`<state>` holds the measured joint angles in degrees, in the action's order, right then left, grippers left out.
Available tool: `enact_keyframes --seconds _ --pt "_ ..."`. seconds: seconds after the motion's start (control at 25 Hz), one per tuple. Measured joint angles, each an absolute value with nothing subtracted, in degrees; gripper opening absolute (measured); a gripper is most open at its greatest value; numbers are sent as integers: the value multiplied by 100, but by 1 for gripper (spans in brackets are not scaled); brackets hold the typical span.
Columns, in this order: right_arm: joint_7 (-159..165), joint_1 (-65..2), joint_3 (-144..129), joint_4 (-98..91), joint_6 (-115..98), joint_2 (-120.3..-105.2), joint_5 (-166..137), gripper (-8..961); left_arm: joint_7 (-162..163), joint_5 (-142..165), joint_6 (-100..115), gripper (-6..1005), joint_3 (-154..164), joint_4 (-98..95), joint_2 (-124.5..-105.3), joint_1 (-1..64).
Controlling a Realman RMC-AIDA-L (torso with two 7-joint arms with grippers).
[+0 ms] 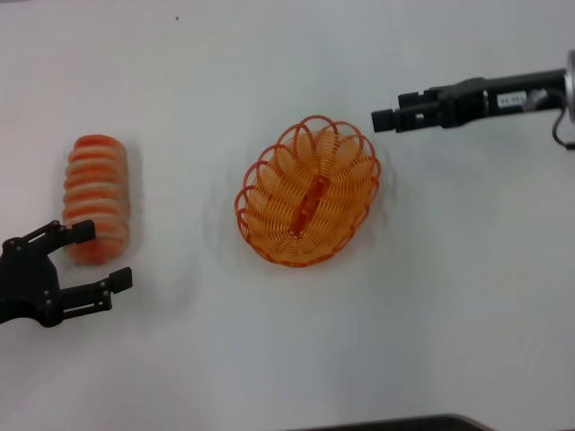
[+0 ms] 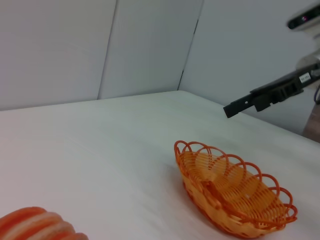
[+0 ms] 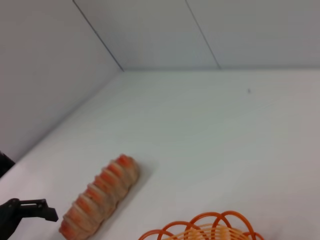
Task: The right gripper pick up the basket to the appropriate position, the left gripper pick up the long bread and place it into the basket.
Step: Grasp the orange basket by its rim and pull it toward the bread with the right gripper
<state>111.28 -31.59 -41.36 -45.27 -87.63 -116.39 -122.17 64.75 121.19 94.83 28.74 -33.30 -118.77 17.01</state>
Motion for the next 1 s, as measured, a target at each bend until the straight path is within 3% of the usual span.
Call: enact_keyframes --seconds 0.16,0.4,0.64,1.0 --pt "12505 -3986 -4186 -4999 -8926 -11672 -13629 893 6475 12119 9489 947 2882 -3353 -11877 1713" --pt "12713 -4846 -4412 -5527 -8815 -11907 -14886 891 6479 12120 9518 947 2883 -3366 -11875 1723" --pt "12753 -5073 -5435 -5444 -8259 -12005 -15073 889 6487 12120 9520 947 2883 -3366 -11874 1723" --pt "12722 -5178 -5993 -4353 -7293 -11995 -15056 888 6491 12120 9520 947 2899 -3357 -11874 1723"
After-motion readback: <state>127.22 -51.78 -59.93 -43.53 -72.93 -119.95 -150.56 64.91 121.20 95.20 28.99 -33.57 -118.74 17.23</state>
